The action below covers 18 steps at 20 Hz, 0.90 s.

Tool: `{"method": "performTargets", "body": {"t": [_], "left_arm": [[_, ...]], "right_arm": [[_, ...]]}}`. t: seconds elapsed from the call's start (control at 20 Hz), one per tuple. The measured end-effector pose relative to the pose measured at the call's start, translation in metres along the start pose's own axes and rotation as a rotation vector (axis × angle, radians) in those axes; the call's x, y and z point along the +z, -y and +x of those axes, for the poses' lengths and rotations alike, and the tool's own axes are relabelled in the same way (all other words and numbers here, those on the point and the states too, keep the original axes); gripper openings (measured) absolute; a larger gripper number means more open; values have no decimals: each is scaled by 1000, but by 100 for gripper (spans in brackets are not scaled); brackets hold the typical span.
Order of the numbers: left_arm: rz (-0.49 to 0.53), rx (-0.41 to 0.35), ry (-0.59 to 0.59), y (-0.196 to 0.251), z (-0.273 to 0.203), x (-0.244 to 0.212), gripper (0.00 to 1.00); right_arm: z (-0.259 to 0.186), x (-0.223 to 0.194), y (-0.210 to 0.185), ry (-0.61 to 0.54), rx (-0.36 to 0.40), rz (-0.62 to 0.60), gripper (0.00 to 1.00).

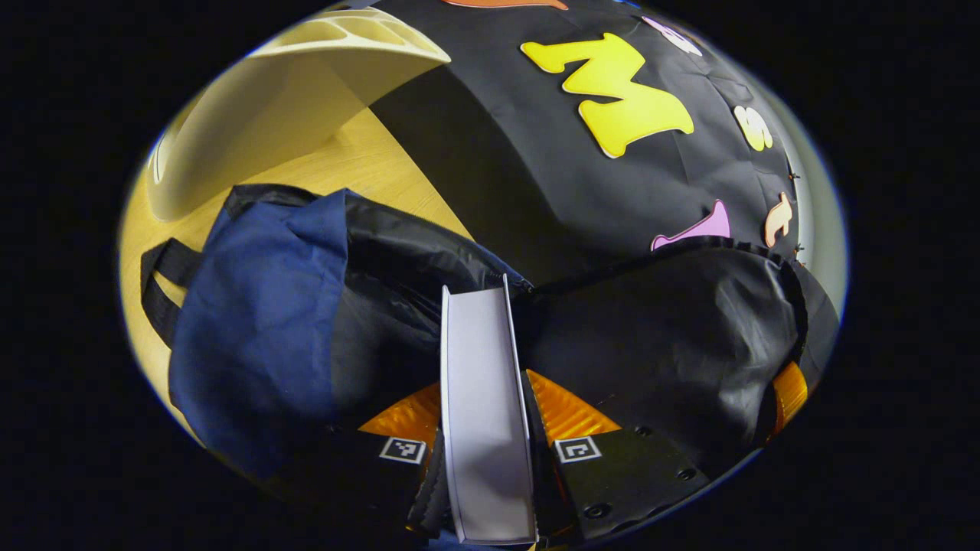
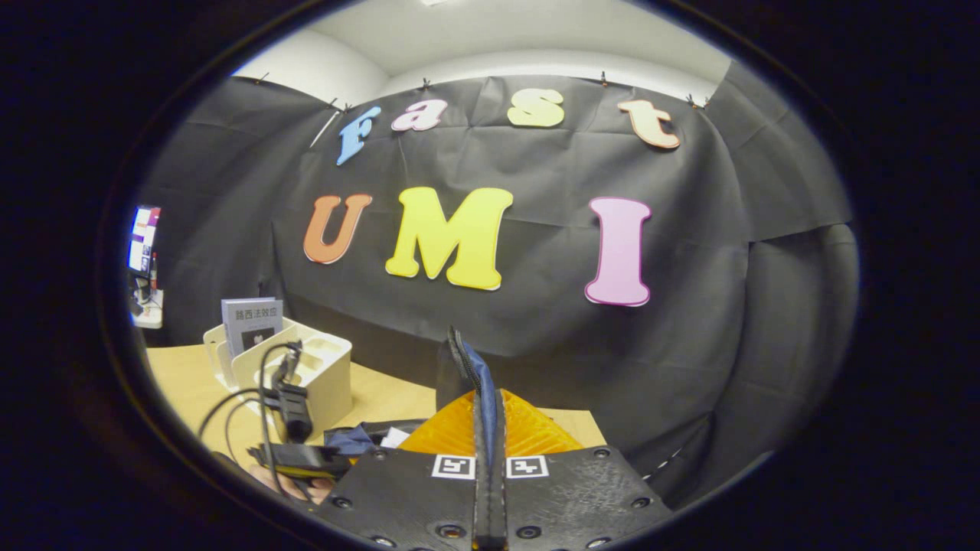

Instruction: Open the schoolbag, grab two books from the bookshelf and put them into the schoolbag.

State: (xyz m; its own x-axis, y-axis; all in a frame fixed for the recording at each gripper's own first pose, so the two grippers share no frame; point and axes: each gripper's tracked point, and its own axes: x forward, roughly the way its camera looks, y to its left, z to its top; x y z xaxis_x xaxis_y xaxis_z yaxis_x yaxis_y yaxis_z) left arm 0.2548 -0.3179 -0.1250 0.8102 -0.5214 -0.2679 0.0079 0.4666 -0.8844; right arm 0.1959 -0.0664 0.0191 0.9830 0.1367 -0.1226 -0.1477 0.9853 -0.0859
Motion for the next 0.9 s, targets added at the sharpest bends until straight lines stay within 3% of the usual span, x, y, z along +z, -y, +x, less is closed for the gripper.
{"method": "performTargets", "body": {"t": [0.2,0.4,0.45,0.5,0.6,0.8,0.9], "left_arm": [[-16,-11,10,3,14,-6,48],[72,34,12,-6,22,-4,49],[135,93,-20,-18,24,-7,53],[174,115,-29,-22,23,-7,64],[246,166,-51,-24,21,-3,76],[328,205,-100,-21,13,2,86],[393,233,-105,-25,4,12,86]], "right_arm": [[-3,-1,0,-2,2,20,0],[-2,-5,1,-12,-8,37,0],[-1,-7,2,-21,-12,39,0],[-1,-11,3,-26,-15,43,0],[0,-13,7,-24,-29,57,0],[0,-25,17,-38,-56,81,0],[-1,-26,20,-39,-67,90,0]]}}
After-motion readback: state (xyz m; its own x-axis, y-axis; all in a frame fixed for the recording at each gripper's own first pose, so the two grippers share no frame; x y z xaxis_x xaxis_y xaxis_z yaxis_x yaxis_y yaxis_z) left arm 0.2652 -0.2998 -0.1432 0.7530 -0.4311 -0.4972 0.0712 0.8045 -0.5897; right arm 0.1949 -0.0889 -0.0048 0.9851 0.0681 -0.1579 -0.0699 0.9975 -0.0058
